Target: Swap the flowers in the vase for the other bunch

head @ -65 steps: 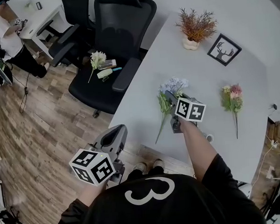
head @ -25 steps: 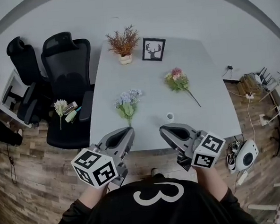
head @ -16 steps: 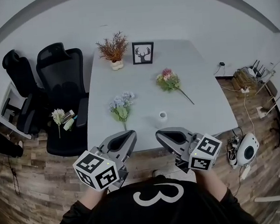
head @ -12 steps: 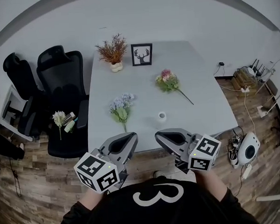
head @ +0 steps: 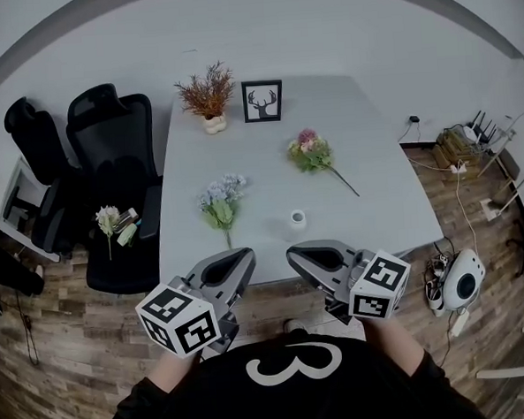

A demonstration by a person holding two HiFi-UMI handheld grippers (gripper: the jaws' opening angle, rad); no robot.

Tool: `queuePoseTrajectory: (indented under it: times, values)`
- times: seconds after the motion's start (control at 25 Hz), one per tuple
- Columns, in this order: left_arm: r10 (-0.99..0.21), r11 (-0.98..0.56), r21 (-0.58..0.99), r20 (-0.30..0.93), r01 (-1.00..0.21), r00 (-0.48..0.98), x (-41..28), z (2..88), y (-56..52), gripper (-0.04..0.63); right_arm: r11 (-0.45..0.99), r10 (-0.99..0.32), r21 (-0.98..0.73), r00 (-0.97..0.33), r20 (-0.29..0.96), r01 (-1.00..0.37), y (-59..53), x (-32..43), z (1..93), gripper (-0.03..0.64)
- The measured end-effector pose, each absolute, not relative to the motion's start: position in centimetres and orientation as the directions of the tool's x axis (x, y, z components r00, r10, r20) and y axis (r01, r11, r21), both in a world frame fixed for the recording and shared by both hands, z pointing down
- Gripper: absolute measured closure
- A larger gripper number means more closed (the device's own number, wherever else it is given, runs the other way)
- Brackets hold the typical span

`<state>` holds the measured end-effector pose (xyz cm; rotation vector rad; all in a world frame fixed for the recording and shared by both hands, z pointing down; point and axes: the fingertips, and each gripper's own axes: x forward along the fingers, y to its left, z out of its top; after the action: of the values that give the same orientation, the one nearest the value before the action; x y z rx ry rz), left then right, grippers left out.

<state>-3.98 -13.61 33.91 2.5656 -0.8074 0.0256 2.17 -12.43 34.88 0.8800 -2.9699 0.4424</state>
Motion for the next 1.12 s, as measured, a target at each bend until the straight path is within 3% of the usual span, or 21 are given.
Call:
queuePoseTrajectory:
  times: [0.4, 0.64, 0.88, 1.12]
  values:
    - [-0.538, -0.703, 0.43, 0.2, -0.567, 0.819, -1.0, 35.6, -15.8, 0.586, 0.812, -0.518, -0.216, -0.84, 0.163, -0.542, -15.5, 5.5, 36.4, 0.609]
    - [-0.552, -0.664, 0.454, 0.237, -0.594, 0.799, 1.3, 37.2, -18.3, 0.586, 0.774, -0.575, -0.175, -0.791, 0.208, -0.609, -21.8, 10.7, 37.9, 0.6]
    - [-0.594, -0.604, 0.462, 0.281, -0.649, 0.754, 1.7, 38.3, -20.7, 0.586, 0.728, -0.621, -0.136, -0.73, 0.287, -0.672, -30.3, 16.0, 40.4, 0.551]
    - [-0.665, -0.523, 0.468, 0.299, -0.713, 0.684, 0.5, 38.9, -23.7, 0.586, 0.694, -0.642, -0.11, -0.68, 0.354, -0.712, -37.7, 19.6, 42.7, 0.423]
